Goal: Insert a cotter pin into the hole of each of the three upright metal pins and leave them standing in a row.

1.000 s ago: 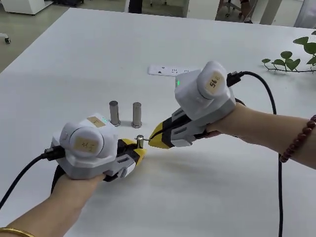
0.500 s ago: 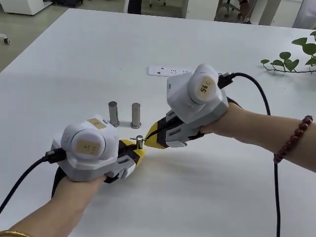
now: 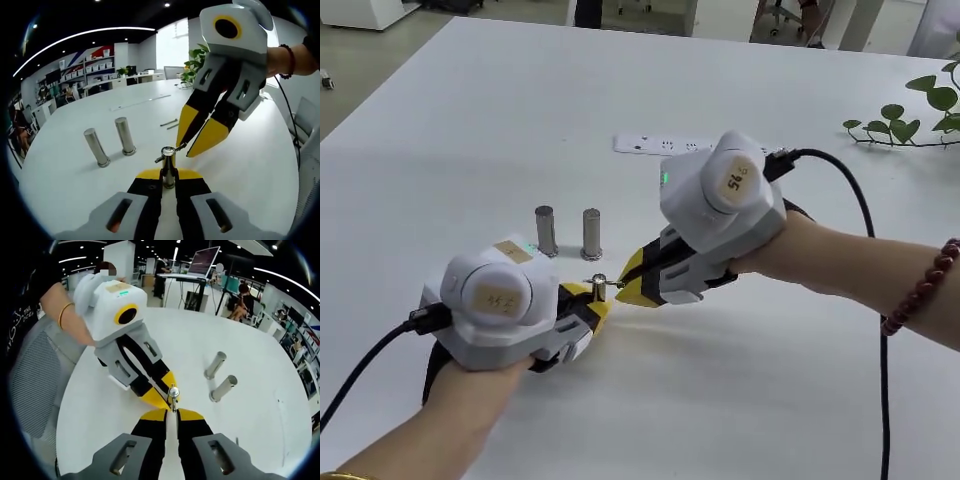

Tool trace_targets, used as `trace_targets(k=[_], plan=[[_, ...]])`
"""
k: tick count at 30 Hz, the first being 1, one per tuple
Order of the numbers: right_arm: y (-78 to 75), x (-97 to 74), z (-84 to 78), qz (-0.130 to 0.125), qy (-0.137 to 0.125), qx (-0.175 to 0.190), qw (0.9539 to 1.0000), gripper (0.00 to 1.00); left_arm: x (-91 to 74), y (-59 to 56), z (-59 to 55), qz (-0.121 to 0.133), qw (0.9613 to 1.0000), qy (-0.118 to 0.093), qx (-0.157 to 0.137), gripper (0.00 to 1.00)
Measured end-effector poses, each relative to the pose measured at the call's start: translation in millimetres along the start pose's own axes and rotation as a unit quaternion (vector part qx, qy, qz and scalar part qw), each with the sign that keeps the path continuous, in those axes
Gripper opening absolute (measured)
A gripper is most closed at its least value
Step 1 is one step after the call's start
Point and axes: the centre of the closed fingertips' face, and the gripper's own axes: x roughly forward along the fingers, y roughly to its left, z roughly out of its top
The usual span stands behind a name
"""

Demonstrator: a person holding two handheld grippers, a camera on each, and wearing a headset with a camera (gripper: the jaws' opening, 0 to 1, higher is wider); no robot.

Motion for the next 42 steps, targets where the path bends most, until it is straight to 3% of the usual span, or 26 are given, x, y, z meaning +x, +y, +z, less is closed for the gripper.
trace_targets(k=[16, 42], plan=[[-3.0, -0.3, 1.6, -0.011, 0.008, -0.005, 0.9999, 0.0, -0.1, 1.4, 0.1, 0.004, 1.0, -0.001, -0.006, 0.06], [-3.7, 8.3, 11.6, -0.012, -0.006, -0.001, 0.9999, 0.0, -1.5, 2.0, 0.1, 0.006, 0.9998, -0.007, -0.016, 0.06]])
